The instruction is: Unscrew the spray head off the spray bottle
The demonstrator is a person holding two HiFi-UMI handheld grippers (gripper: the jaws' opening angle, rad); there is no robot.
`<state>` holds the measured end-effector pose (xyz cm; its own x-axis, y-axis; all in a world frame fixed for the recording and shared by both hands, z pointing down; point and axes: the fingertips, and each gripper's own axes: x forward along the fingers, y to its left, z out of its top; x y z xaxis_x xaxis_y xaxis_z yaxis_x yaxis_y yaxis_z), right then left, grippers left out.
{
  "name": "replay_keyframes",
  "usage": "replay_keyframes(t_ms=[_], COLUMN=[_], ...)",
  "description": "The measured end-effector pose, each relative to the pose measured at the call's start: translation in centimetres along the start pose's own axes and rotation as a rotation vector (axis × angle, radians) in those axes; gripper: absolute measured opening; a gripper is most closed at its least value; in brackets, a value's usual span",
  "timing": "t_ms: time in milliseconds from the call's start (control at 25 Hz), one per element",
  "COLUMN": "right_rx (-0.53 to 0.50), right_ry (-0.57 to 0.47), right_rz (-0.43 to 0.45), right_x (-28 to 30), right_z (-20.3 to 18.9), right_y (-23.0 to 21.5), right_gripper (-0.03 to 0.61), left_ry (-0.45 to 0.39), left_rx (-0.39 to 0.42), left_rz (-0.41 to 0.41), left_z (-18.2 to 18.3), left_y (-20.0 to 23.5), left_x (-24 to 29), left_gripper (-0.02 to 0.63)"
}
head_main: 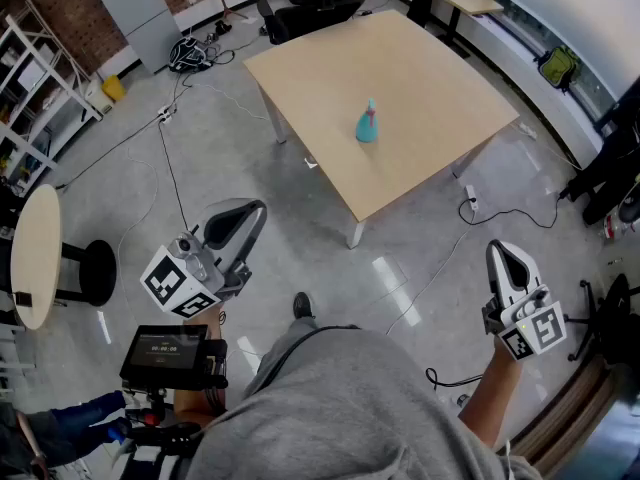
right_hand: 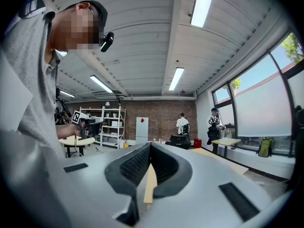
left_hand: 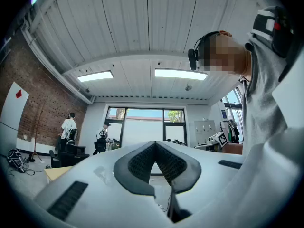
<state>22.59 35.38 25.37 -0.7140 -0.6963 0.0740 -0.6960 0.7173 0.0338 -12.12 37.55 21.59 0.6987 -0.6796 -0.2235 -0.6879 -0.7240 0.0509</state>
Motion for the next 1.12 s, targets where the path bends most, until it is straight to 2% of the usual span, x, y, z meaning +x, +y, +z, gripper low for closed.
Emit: replay_keyframes(t_ms=[600,920,1120], right_rx=[0.021,0.048,0.052], right_ry=[0.003,-0.003,-0.032], right_rz=[0.006,0.01,0.01], right_x=[0.1,0.9,1.6], right_z=[-0.6,-1.9,-1.5], right_y=[-1.5,-4.3,-4.8], right_gripper=[0.005,0.005,0.006], left_ry=[0.01,0.019,0.024], left_rx=[-0.017,-0.036,-0.03], left_rz=[0.011,0.033,0.033], left_z=[-1.0,-3.4,-3.1], left_y=[0.2,1.2,1.3], left_x=[1.4,3.7,4.0], left_gripper=[0.004,0.005,0.005])
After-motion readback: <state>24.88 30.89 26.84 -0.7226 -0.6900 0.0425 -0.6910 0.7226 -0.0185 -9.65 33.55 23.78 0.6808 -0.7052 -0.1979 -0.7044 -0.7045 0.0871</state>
